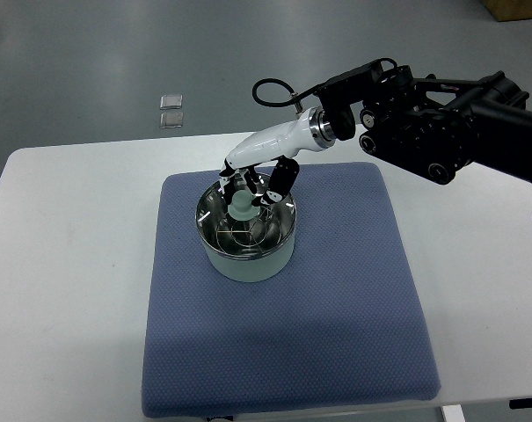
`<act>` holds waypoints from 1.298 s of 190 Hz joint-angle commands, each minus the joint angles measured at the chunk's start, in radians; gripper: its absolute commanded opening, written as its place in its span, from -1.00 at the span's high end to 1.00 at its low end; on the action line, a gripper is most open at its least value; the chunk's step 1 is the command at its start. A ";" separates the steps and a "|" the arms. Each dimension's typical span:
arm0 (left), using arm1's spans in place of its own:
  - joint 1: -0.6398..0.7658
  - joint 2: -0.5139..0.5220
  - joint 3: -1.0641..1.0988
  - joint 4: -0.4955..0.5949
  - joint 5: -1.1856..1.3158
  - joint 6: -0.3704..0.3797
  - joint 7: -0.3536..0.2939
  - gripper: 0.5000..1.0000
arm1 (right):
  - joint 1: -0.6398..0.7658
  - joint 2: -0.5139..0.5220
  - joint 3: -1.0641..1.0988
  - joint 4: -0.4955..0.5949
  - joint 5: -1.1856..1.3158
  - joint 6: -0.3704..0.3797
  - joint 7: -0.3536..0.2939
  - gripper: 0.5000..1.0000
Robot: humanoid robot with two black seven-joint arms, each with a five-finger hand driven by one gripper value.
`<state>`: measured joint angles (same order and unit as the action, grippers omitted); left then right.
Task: Open lid and place right of pot
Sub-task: 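Close the right hand's fingers around the green lid knob, then lift the glass lid up off the pot with the right hand, then carry the lid beside the pot and lower it onto the mat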
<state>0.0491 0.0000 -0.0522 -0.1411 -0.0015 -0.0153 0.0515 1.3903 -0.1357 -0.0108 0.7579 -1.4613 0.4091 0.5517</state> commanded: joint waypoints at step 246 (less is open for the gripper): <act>-0.002 0.000 0.002 0.000 0.000 0.000 -0.001 -1.00 | -0.155 -0.355 0.103 0.000 0.041 0.010 0.059 1.00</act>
<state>0.0475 0.0000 -0.0506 -0.1411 -0.0015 -0.0153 0.0505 1.2730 -0.4704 0.0915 0.7584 -1.4201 0.4385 0.6109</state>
